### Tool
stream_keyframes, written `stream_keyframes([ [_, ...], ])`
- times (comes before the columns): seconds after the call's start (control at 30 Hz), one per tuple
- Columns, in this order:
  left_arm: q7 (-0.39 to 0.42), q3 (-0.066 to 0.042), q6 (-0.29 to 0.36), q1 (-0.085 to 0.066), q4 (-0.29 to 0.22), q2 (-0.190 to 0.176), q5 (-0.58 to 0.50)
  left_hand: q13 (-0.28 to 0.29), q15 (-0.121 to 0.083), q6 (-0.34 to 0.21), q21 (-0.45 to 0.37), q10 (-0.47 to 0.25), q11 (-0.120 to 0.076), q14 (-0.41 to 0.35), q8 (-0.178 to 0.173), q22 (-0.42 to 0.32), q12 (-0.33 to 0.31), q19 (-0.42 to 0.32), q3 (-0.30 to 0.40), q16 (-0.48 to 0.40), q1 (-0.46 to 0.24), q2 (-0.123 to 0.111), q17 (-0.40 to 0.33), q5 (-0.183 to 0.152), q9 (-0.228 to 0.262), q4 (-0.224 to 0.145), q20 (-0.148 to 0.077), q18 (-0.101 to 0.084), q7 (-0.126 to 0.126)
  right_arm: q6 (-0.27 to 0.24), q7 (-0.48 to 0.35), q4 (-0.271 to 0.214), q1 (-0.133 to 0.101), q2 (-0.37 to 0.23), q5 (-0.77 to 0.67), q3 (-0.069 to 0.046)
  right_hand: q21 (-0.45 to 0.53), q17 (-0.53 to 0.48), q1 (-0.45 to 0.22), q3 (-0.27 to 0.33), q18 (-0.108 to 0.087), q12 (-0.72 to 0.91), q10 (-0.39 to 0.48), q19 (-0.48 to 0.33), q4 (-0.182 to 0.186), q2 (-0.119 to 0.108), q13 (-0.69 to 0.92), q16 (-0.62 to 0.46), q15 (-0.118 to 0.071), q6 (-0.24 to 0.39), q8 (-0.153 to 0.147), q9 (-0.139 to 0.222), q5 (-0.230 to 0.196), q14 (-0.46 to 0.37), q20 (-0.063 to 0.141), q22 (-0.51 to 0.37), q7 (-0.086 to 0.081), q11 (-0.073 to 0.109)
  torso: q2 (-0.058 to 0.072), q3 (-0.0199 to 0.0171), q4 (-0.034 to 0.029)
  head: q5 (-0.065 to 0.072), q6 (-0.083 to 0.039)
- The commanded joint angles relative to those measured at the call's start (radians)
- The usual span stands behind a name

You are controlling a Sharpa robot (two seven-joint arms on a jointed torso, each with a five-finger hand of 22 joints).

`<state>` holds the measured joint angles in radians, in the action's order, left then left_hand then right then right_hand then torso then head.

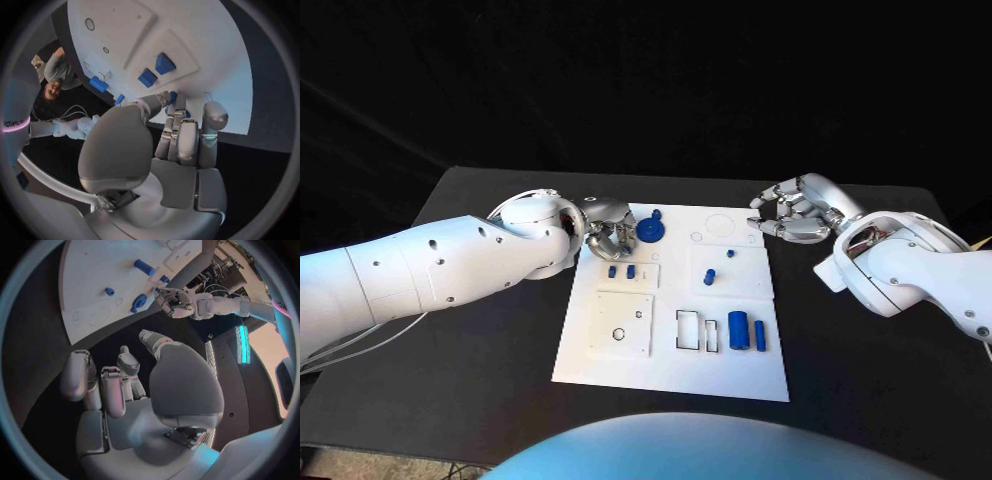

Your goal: Assemble the parts on the task board

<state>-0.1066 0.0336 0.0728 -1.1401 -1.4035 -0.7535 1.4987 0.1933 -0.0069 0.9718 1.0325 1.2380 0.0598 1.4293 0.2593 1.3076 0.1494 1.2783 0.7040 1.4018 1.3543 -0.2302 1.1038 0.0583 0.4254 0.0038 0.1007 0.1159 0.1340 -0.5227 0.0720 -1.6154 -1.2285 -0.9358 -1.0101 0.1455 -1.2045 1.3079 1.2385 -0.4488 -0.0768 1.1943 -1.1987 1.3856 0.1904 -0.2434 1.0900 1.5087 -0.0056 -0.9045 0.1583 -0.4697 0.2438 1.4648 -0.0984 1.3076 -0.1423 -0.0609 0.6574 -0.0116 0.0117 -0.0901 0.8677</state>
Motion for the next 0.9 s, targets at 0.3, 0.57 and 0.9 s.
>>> stream_keyframes([
  [0.3,0.009,0.001,0.004,0.002,0.0,-0.001,-0.004,-0.007,0.01,-0.032,0.002,-0.016,0.011,-0.008,-0.024,0.119,-0.031,-0.005,0.004,-0.003,-0.028,-0.019,-0.015,0.013,-0.009,0.0,0.008,-0.008,-0.002,0.001,-0.004,0.0,0.001,-0.001,-0.008,0.0,0.006,0.134,0.0,-0.006,-0.007,-0.003,-0.005,-0.008,-0.001,0.0,-0.001,-0.003,-0.006,0.005,0.007,-0.001,0.005,0.071,0.002,0.078,0.001,0.002,-0.001,0.0002,0.0001,0.002,0.001],
  [0.57,0.009,0.001,0.009,0.002,-0.002,-0.004,-0.004,-0.007,0.011,-0.029,-0.001,-0.019,0.013,-0.011,-0.022,0.118,-0.034,-0.007,0.004,-0.006,-0.031,-0.02,-0.025,0.016,-0.008,0.001,0.009,-0.008,-0.002,0.001,-0.005,0.0,0.001,-0.001,-0.008,0.0,0.006,0.134,0.0,-0.006,-0.007,-0.003,-0.005,-0.008,-0.001,0.0,-0.001,-0.003,-0.006,0.005,0.007,-0.001,0.005,0.071,0.002,0.078,0.001,0.002,0.0,0.0001,-0.0003,0.001,0.001],
  [0.9,0.017,0.001,0.028,0.002,-0.006,-0.008,-0.004,-0.02,0.041,-0.058,-0.065,-0.091,0.047,-0.073,-0.04,0.101,-0.085,-0.054,-0.008,-0.049,-0.066,-0.053,-0.132,0.048,-0.013,0.008,0.031,0.001,-0.017,0.0,-0.005,0.001,0.001,-0.002,-0.008,0.0,0.012,0.13,-0.001,-0.006,-0.008,-0.011,0.002,-0.011,-0.001,-0.001,-0.01,-0.005,-0.006,0.006,0.007,-0.002,0.004,0.07,0.002,0.075,0.001,0.002,0.0,0.0005,-0.0008,0.001,0.001],
])
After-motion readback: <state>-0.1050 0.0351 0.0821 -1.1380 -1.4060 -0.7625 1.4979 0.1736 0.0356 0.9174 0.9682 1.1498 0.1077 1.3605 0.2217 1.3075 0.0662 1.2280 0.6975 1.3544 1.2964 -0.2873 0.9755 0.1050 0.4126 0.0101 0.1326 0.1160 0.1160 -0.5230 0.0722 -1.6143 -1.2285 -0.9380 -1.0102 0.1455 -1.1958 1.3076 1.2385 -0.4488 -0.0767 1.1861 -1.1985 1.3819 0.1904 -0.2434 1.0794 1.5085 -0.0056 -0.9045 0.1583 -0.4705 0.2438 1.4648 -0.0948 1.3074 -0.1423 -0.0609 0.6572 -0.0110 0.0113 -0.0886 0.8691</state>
